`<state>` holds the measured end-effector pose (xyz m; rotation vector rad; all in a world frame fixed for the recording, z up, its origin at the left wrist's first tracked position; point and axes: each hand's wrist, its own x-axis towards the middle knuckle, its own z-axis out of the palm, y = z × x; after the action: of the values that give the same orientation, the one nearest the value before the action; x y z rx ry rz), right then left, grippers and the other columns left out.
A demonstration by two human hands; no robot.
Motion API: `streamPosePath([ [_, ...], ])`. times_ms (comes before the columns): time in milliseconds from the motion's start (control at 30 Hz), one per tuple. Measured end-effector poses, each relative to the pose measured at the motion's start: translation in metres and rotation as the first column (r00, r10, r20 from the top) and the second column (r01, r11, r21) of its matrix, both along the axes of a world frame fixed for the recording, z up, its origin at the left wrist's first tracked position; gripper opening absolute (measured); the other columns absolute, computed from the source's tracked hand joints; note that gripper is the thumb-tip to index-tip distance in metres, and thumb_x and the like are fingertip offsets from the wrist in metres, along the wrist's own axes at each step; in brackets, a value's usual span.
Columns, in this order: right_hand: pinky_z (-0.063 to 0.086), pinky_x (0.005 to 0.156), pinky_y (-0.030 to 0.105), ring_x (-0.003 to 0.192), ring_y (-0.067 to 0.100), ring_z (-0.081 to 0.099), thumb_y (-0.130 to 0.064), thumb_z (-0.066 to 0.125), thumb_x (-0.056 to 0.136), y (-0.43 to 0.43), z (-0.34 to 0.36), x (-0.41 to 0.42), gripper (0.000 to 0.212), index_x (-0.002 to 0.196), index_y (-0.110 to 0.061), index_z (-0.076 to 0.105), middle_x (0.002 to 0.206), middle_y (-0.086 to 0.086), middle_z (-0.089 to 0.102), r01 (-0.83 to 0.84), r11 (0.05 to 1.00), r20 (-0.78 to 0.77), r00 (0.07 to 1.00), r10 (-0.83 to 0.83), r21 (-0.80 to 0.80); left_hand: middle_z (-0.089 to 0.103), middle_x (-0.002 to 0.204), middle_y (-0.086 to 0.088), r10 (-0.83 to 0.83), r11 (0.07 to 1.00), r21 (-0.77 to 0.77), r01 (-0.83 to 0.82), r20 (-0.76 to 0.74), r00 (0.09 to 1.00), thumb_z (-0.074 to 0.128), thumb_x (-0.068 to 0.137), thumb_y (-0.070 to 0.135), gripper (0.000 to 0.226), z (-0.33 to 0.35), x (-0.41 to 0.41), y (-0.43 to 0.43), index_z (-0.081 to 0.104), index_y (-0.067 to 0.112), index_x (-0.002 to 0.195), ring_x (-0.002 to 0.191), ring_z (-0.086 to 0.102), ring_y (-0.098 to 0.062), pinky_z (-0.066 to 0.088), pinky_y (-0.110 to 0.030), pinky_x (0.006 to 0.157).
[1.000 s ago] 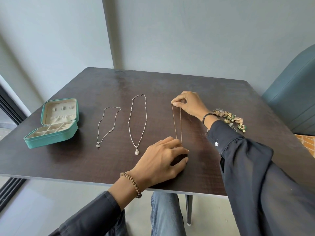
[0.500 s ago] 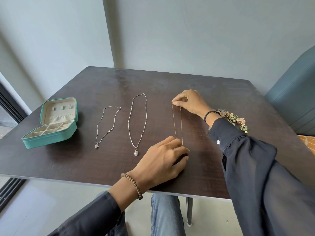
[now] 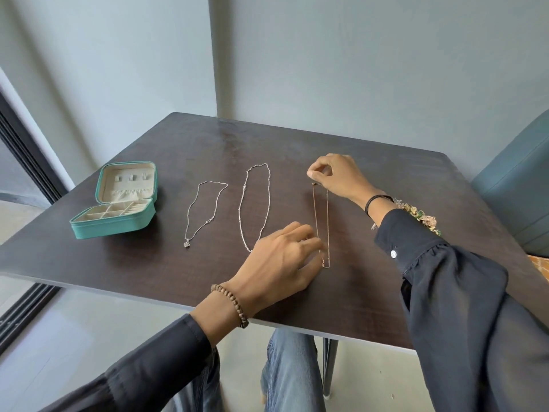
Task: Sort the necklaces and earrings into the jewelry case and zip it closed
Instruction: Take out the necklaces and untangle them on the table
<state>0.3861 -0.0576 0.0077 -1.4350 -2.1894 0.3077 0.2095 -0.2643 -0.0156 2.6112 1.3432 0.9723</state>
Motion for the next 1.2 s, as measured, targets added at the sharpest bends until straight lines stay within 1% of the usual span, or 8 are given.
streamPosePath([
  [167, 0.047, 0.080, 0.026, 0.082, 0.012, 0.062, -0.027, 0.069, 0.094, 0.000, 0.009, -0.037, 0.013, 0.094, -0.017, 0.078, 0.089, -0.008, 0.072, -0.080, 0.996, 0.002, 0.997, 0.080, -0.032, 0.066, 0.095, 0.008, 0.145, 0.989, -0.001, -0.145, -0.007, 0.989, 0.046, 0.095, 0.038, 0.031, 0.000, -0.036, 0.005, 0.074, 0.026, 0.099, 0.092, 0.060, -0.015, 0.045, -0.026, 0.067],
  [333, 0.055, 0.087, 0.034, 0.085, 0.013, 0.065, -0.029, 0.069, 0.091, 0.013, 0.004, -0.072, 0.012, 0.094, -0.020, 0.077, 0.092, -0.006, 0.074, -0.113, 0.992, 0.056, 0.992, 0.117, -0.060, 0.063, 0.086, 0.008, 0.255, 0.966, -0.030, -0.255, -0.005, 0.967, 0.057, 0.094, 0.032, 0.018, -0.010, -0.063, 0.012, 0.074, 0.027, 0.091, 0.086, 0.058, -0.016, 0.035, -0.021, 0.064],
  [567, 0.046, 0.097, 0.035, 0.104, 0.022, 0.057, -0.025, 0.060, 0.100, 0.040, 0.003, -0.109, 0.032, 0.131, -0.020, 0.067, 0.113, 0.006, 0.060, -0.154, 0.981, 0.263, 0.948, 0.181, -0.118, 0.065, 0.090, 0.009, 0.234, 0.969, -0.080, -0.234, -0.009, 0.972, 0.051, 0.095, 0.039, 0.024, -0.018, -0.079, 0.017, 0.072, 0.029, 0.092, 0.089, 0.058, -0.012, 0.037, -0.022, 0.068],
  [667, 0.050, 0.091, 0.037, 0.108, 0.023, 0.062, -0.027, 0.065, 0.096, 0.047, 0.007, -0.119, 0.026, 0.120, -0.022, 0.075, 0.104, -0.002, 0.062, -0.107, 0.985, 0.339, 0.929, 0.148, -0.137, 0.065, 0.092, 0.009, 0.217, 0.973, -0.083, -0.217, -0.005, 0.976, 0.049, 0.095, 0.039, 0.026, -0.020, -0.082, 0.016, 0.073, 0.028, 0.092, 0.088, 0.059, -0.014, 0.046, -0.028, 0.071],
  [833, 0.041, 0.063, 0.027, 0.088, 0.019, 0.070, -0.022, 0.074, 0.085, 0.046, 0.022, -0.134, 0.007, 0.084, -0.026, 0.080, 0.085, -0.007, 0.075, -0.065, 0.989, 0.398, 0.910, 0.113, -0.132, 0.067, 0.094, 0.010, 0.205, 0.976, -0.083, -0.203, 0.015, 0.979, 0.051, 0.095, 0.038, 0.024, -0.023, -0.086, 0.019, 0.074, 0.029, 0.093, 0.088, 0.058, -0.013, 0.047, -0.029, 0.071],
  [933, 0.042, 0.068, 0.030, 0.086, 0.026, 0.066, -0.017, 0.063, 0.085, 0.046, 0.026, -0.142, 0.016, 0.072, -0.022, 0.070, 0.079, -0.004, 0.070, -0.075, 0.989, 0.520, 0.844, 0.132, -0.129, 0.067, 0.094, 0.011, 0.206, 0.976, -0.076, -0.203, 0.023, 0.978, 0.051, 0.095, 0.039, 0.024, -0.025, -0.087, 0.021, 0.074, 0.030, 0.092, 0.088, 0.058, -0.012, 0.046, -0.028, 0.070],
  [1100, 0.027, 0.050, 0.029, 0.066, 0.030, 0.042, -0.020, 0.054, 0.087, 0.034, 0.028, -0.152, 0.039, 0.053, -0.017, 0.036, 0.057, 0.002, 0.037, -0.131, 0.978, 0.650, 0.731, 0.207, -0.165, 0.067, 0.094, 0.011, 0.203, 0.977, -0.070, -0.201, 0.015, 0.979, 0.049, 0.094, 0.040, 0.027, -0.025, -0.087, 0.021, 0.074, 0.030, 0.093, 0.088, 0.060, -0.013, 0.046, -0.028, 0.071],
  [1200, 0.029, 0.052, 0.035, 0.066, 0.032, 0.042, -0.025, 0.056, 0.089, 0.034, 0.022, -0.148, 0.040, 0.056, -0.014, 0.037, 0.059, 0.005, 0.041, -0.159, 0.969, 0.523, 0.819, 0.236, -0.188, 0.067, 0.099, 0.011, 0.191, 0.976, -0.109, -0.191, -0.007, 0.981, 0.051, 0.096, 0.038, 0.024, -0.021, -0.089, 0.020, 0.074, 0.030, 0.097, 0.093, 0.059, -0.012, 0.040, -0.024, 0.071],
])
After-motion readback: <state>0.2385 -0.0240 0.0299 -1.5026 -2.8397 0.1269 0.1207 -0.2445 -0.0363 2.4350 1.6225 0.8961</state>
